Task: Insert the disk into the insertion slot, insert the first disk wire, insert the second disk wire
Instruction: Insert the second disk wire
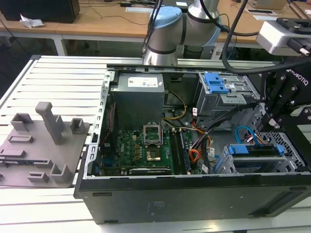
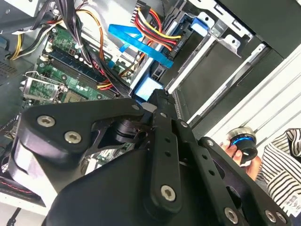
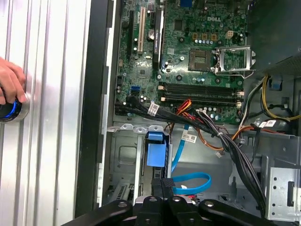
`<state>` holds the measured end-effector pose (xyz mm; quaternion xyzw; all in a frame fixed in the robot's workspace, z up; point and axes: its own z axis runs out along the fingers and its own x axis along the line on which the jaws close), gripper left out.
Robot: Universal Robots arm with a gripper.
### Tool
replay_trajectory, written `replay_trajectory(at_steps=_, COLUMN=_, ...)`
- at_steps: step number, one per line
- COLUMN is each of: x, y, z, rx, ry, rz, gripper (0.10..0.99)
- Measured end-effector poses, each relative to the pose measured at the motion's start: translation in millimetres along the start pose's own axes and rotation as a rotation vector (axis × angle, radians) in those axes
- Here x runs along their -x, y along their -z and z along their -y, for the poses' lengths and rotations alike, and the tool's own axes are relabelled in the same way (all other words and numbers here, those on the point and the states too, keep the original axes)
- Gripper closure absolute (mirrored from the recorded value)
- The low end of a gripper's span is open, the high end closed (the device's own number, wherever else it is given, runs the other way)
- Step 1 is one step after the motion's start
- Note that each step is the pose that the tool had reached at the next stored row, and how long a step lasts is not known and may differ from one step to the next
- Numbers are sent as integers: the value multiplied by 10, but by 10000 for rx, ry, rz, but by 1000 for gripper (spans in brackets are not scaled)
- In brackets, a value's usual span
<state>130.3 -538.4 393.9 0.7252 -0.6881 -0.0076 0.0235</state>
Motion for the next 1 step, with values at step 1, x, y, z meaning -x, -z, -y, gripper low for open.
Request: replay_trajectory(at_steps=1, x=0, y=0, z=0, rx=0, ry=0, rz=0, gripper=980)
